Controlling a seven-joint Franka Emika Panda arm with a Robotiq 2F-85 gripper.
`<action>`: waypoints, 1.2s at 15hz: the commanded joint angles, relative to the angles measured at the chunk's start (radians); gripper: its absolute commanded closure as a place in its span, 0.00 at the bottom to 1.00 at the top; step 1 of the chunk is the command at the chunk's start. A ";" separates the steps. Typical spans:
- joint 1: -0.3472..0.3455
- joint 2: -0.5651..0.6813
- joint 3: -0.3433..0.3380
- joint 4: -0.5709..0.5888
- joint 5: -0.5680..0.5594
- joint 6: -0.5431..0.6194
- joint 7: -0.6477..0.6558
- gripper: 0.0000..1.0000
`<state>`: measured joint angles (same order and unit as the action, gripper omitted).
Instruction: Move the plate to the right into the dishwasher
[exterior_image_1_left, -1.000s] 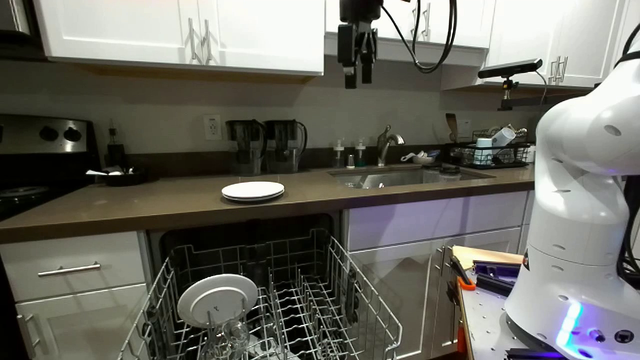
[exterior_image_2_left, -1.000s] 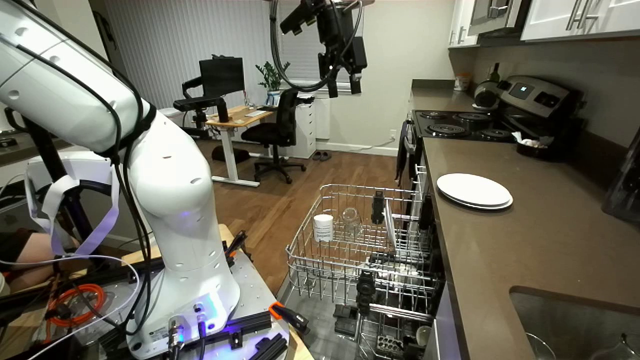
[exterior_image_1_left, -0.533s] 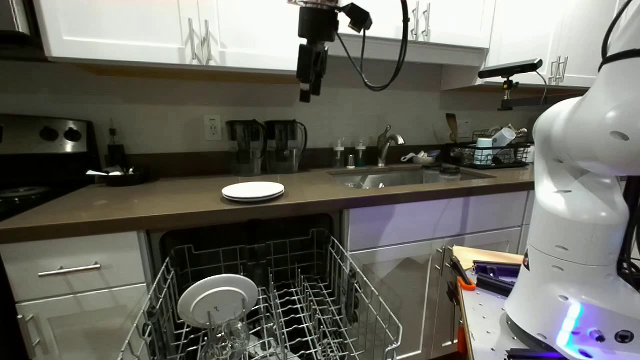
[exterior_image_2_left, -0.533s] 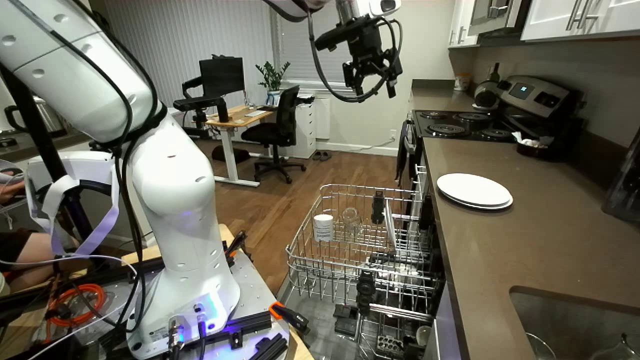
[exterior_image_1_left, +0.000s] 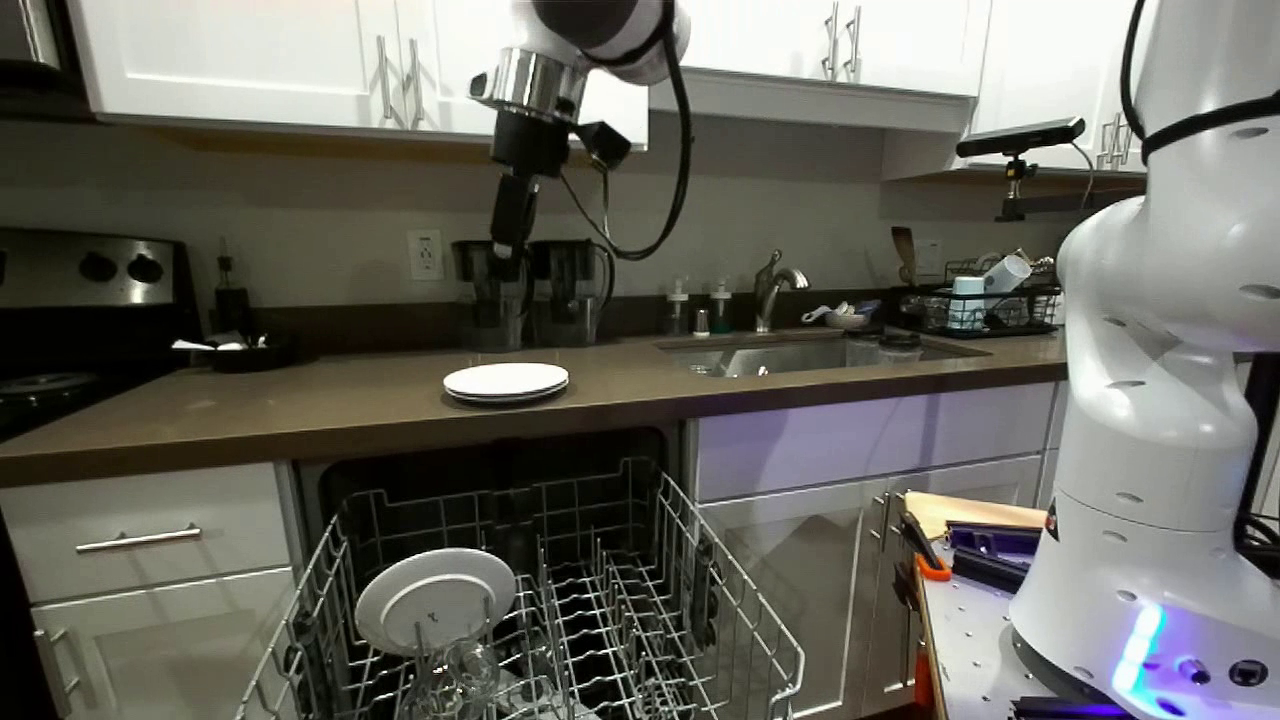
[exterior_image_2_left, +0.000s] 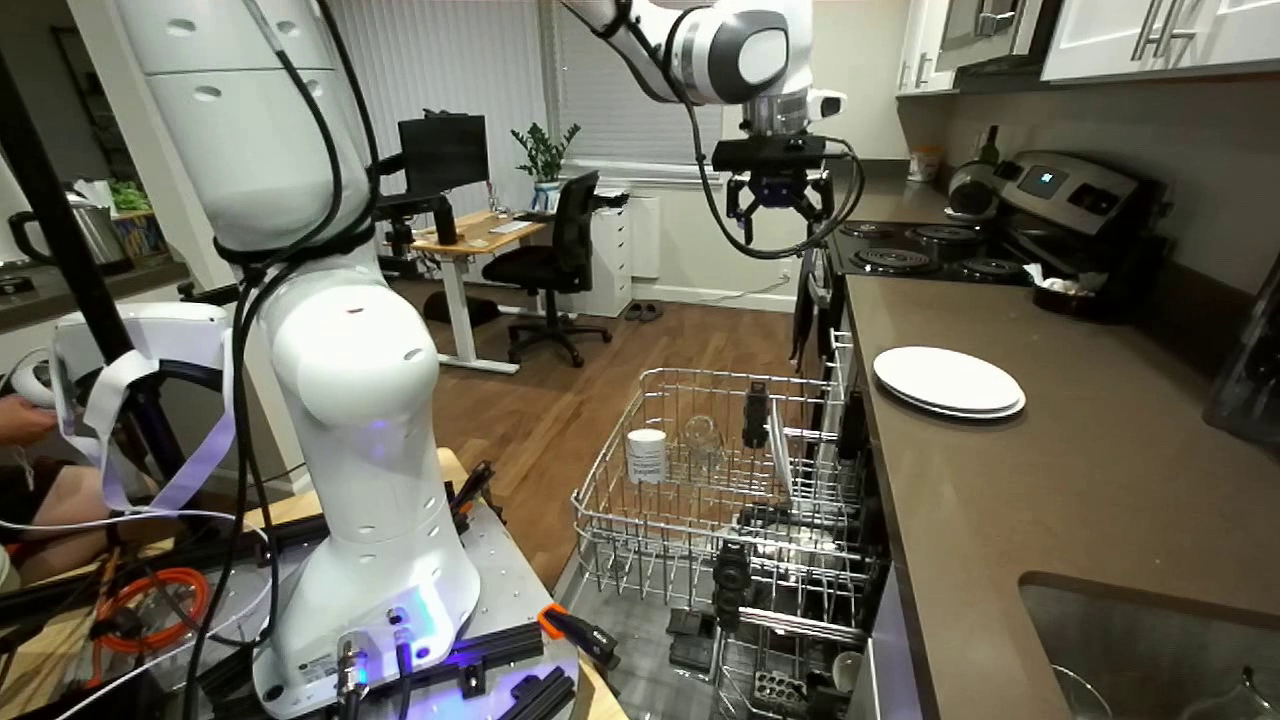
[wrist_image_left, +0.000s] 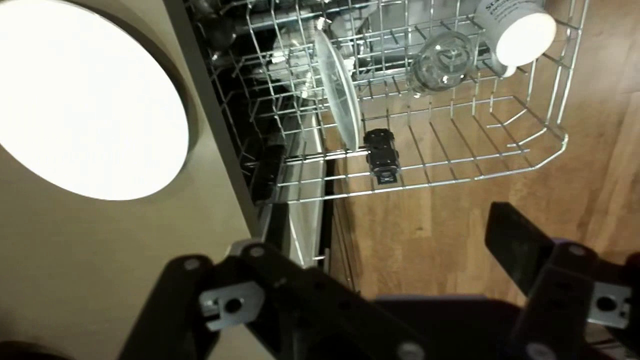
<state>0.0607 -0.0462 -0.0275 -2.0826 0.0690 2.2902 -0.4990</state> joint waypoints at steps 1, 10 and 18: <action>-0.009 0.147 0.020 0.106 0.128 -0.023 -0.200 0.00; -0.007 0.467 0.055 0.297 -0.171 -0.010 -0.007 0.00; -0.036 0.699 0.082 0.521 -0.171 -0.048 -0.012 0.00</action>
<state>0.0524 0.5752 0.0263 -1.6628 -0.0873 2.2830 -0.5287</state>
